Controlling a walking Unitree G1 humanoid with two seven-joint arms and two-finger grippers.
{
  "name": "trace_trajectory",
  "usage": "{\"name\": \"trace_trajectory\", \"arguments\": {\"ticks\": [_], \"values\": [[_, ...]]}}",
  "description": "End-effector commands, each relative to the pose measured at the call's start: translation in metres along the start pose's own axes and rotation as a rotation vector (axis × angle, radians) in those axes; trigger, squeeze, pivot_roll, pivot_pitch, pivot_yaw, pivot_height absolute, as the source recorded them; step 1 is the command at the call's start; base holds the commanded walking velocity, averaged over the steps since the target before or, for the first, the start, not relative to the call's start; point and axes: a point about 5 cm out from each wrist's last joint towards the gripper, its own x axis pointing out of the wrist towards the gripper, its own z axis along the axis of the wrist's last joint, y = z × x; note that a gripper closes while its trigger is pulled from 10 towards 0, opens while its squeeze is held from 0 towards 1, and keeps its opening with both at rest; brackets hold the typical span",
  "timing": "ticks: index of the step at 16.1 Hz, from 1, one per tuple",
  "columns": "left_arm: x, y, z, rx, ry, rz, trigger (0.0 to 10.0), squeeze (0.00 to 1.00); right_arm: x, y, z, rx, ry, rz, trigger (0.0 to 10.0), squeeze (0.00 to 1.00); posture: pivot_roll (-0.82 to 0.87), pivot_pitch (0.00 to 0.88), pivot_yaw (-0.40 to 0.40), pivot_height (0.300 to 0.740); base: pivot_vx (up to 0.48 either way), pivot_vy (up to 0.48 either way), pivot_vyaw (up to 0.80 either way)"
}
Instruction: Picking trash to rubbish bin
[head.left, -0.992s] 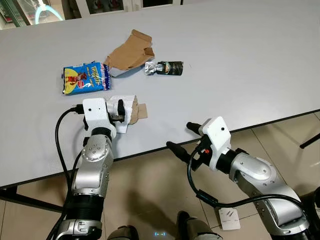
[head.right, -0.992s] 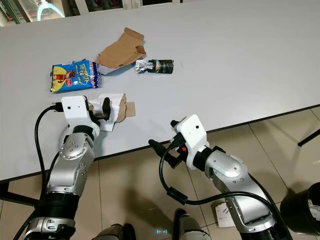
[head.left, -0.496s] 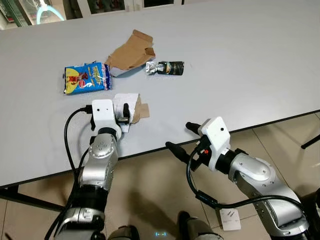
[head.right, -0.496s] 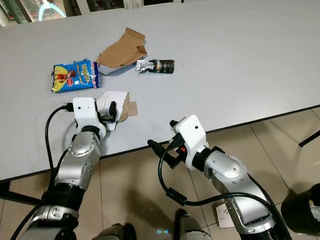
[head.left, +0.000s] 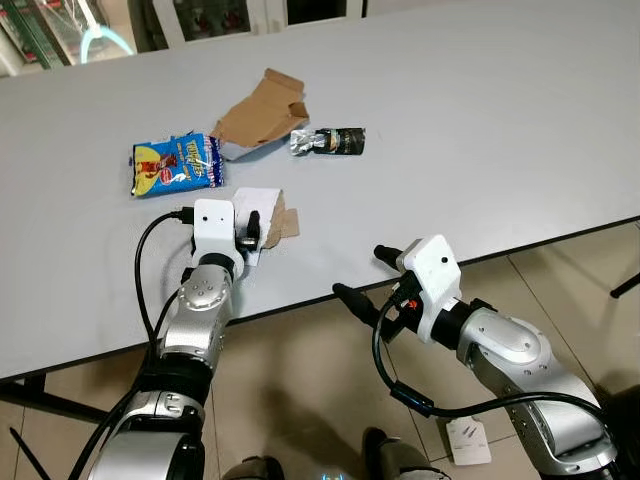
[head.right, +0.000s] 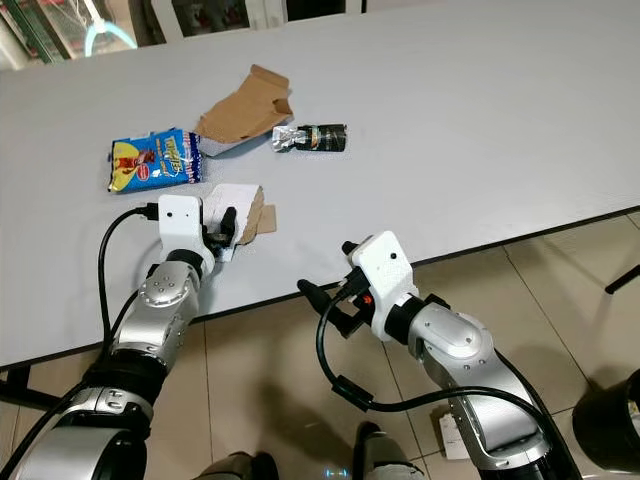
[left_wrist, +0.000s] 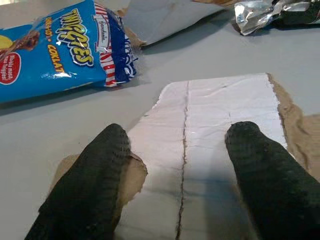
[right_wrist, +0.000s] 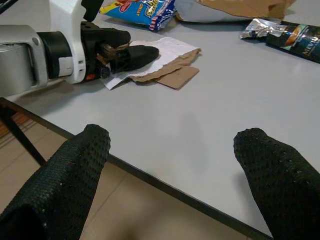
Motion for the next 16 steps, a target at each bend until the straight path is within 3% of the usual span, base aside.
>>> {"name": "trace_trajectory", "arguments": {"ticks": [1, 16], "values": [[-0.0126, -0.0008, -0.0389, -0.002, 0.158, -0.017, 0.0, 0.00, -0.0026, 0.0015, 0.0014, -0.004, -0.009, -0.009, 10.0, 0.00, -0.24, 0.208, 0.069, 0.740, 0.000, 0.000, 0.00], [-0.0135, 0.0018, -0.0401, -0.040, 0.125, 0.007, 0.0, 0.00, -0.0024, 0.0014, 0.0007, -0.005, -0.005, -0.009, 10.0, 0.00, -0.24, 0.210, 0.061, 0.740, 0.000, 0.000, 0.00]]}}
